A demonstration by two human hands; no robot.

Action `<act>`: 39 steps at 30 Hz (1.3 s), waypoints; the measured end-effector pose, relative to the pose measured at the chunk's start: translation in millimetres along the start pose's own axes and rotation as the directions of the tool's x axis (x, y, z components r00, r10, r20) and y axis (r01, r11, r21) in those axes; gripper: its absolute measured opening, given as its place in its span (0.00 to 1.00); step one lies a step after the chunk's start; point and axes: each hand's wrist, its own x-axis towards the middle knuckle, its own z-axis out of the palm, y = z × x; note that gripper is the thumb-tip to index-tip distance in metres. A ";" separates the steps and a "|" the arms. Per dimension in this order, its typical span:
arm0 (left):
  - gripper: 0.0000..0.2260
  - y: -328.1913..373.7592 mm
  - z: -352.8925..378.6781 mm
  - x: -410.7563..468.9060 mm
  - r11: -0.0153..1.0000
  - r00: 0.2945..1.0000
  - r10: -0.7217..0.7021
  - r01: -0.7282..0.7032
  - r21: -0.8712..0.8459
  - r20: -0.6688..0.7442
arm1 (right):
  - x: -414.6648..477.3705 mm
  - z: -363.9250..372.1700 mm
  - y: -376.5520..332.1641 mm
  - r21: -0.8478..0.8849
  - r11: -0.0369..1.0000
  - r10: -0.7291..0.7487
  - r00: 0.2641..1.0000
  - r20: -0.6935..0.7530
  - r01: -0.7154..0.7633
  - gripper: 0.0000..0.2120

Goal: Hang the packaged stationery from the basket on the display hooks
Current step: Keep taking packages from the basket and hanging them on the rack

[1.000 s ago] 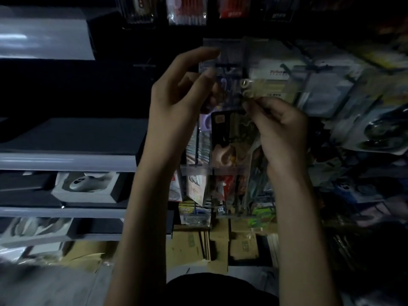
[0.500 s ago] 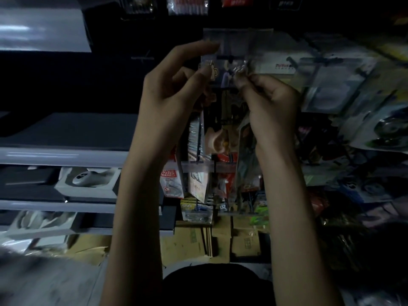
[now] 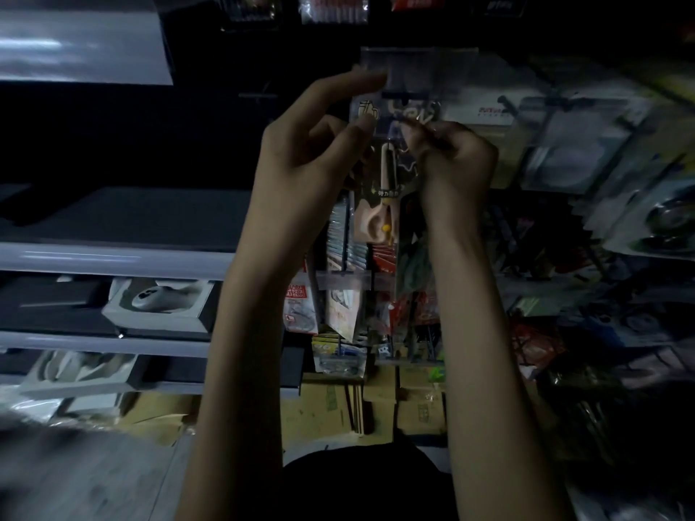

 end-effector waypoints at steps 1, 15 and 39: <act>0.14 0.5 0.1 -0.2 1.000 1.000 0.003 -0.003 0.001 0.005 | 2.0 1.8 2.6 0.011 1.000 0.009 1.000 -0.001 -0.009 0.02; 0.12 -12.0 -1.1 -2.5 0.970 0.998 -0.064 0.065 -0.236 0.011 | 9.7 2.3 9.8 0.054 0.998 0.037 0.999 -0.016 -0.036 0.05; 0.09 -100.3 23.3 -14.7 0.952 0.955 -0.281 0.265 -0.155 -0.098 | -5.5 -11.0 0.9 -0.129 0.990 0.067 0.998 0.011 -0.066 0.04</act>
